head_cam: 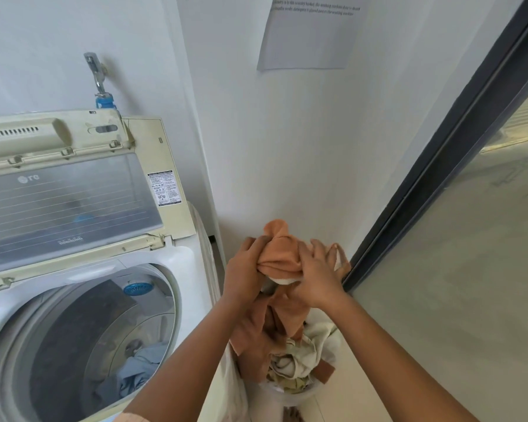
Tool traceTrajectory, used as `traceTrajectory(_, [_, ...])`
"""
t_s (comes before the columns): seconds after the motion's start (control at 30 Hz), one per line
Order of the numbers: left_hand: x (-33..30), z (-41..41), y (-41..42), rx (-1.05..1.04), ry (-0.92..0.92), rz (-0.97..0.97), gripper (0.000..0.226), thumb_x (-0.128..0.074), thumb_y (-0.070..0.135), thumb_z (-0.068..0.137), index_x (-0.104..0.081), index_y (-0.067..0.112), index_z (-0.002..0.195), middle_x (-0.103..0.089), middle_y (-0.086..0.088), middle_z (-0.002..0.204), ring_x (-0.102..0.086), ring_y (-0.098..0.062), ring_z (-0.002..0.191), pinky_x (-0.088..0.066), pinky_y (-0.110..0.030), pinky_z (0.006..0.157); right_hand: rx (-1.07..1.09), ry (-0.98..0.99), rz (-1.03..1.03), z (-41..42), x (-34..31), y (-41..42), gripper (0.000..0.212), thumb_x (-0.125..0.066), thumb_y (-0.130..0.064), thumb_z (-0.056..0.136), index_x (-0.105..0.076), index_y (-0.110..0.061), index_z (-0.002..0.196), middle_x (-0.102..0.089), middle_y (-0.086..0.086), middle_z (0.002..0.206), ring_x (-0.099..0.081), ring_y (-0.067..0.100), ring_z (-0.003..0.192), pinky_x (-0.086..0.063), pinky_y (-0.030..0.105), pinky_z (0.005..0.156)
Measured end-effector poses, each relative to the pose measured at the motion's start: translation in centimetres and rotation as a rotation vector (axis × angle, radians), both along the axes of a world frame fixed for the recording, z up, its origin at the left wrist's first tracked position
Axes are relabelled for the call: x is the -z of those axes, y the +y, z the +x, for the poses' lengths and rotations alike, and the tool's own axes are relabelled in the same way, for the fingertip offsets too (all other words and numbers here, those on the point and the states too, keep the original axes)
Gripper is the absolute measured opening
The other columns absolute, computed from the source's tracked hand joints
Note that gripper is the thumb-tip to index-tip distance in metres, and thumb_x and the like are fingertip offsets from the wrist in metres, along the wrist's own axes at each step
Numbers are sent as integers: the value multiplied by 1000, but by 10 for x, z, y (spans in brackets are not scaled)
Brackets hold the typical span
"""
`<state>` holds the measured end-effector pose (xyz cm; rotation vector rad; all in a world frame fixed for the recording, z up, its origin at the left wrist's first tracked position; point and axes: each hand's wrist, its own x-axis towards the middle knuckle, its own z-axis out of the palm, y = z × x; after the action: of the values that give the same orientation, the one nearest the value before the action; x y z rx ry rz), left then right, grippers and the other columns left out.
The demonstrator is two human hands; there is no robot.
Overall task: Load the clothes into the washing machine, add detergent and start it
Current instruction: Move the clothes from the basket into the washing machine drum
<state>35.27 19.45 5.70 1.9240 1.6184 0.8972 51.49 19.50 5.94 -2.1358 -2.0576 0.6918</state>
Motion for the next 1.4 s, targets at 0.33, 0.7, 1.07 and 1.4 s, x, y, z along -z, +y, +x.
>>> traceTrajectory(0.33, [-23, 24, -10, 161, -508, -94, 76, -63, 7, 84, -22, 23, 146, -48, 11, 129, -54, 5, 114, -45, -11, 92, 542, 1249, 120, -3, -50, 17, 18, -52, -24, 101, -67, -21, 110, -71, 4, 100, -69, 16, 84, -59, 30, 76])
traceTrajectory(0.7, [-5, 15, -15, 78, -490, -5, 103, -82, 40, 63, -17, 39, 142, -50, 35, 123, -58, 6, 109, -50, -10, 83, 565, 1828, -136, -2, -67, 6, 30, -44, -32, 103, -66, -12, 109, -74, 10, 96, -71, 20, 87, -61, 33, 77])
traceTrajectory(1.07, [-11, 16, 6, -171, 58, 61, 43, -55, 24, 90, -44, 29, 131, -40, 6, 107, -47, -16, 92, -44, -27, 70, 485, 631, 508, 28, -72, 8, 68, -63, 4, 74, -41, -25, 132, -39, 4, 138, -48, 22, 115, -43, 20, 75])
traceTrajectory(1.4, [-33, 37, -8, -113, -58, 85, 47, -59, 11, 75, -46, 33, 114, -53, 16, 102, -54, -9, 86, -48, -31, 62, -79, 182, 409, -2, -25, -6, 67, -59, -26, 72, -42, -31, 136, -52, -4, 132, -54, 23, 115, -47, 37, 87])
